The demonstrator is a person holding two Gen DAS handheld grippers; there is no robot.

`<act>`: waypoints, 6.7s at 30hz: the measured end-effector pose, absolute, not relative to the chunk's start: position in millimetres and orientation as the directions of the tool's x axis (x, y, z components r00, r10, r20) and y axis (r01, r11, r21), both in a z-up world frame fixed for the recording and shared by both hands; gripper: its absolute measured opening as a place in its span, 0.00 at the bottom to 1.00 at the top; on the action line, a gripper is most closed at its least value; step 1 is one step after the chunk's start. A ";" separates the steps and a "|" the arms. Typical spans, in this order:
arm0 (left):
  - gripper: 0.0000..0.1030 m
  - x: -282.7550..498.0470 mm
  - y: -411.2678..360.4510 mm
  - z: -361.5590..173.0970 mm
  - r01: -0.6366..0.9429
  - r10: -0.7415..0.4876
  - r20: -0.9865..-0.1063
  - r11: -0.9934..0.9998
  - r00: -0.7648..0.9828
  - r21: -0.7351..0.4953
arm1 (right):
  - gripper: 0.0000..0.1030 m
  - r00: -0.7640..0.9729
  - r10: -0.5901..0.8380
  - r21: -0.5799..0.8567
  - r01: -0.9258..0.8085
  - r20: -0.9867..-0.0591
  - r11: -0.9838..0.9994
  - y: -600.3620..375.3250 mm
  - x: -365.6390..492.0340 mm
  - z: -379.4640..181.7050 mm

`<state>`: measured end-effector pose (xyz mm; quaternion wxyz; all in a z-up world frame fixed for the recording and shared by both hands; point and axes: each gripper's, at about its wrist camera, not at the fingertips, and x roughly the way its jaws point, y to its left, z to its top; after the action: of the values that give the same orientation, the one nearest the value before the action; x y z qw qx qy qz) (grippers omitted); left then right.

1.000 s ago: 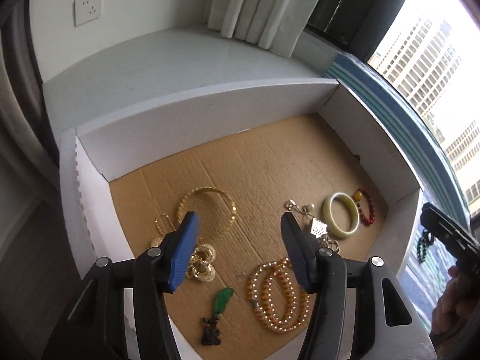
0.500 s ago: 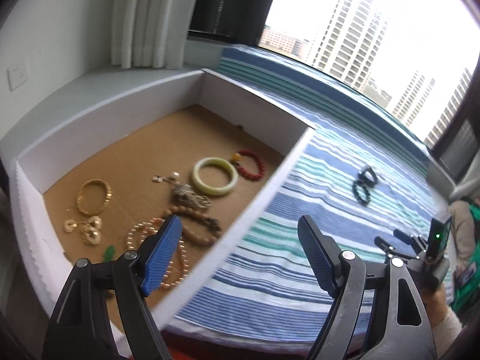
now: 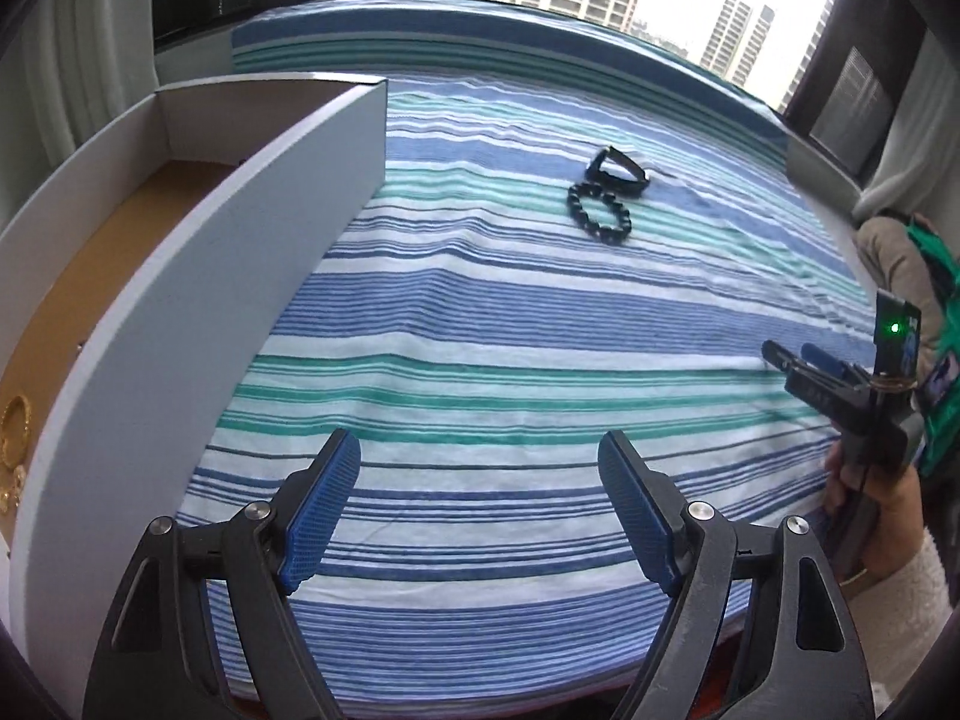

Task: Organize jewelry
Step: 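Move both tools back over the black bracelet and watch, then grasp the black bead bracelet with the left tool and lift it, then grasp the black watch with the right tool while the left tool holds the bracelet, then carry the bracelet and watch into the white box and open both tools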

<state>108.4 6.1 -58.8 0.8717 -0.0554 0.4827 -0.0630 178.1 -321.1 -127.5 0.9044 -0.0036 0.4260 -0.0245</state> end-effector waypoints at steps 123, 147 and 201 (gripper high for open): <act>0.09 205.3 24.6 -31.2 0.027 -0.392 -0.750 0.894 0.532 -0.448 | 0.80 0.601 -0.041 -0.018 0.043 -0.798 0.999 -316.0 182.7 -133.4; 0.09 143.6 54.5 -4.5 0.081 -0.501 -0.643 0.820 0.579 -0.566 | 0.80 0.600 -0.040 -0.018 0.043 -0.799 0.999 -315.9 182.4 -133.5; 0.09 74.7 291.1 -35.4 -0.415 -0.115 -0.787 0.798 0.607 -0.437 | 0.11 0.262 0.569 0.156 -0.798 -0.779 0.582 137.1 280.5 29.8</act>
<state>74.7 291.1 -35.4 0.8428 -0.3050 0.4345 0.0891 280.5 137.1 29.8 0.7826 -0.1357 0.4222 0.4368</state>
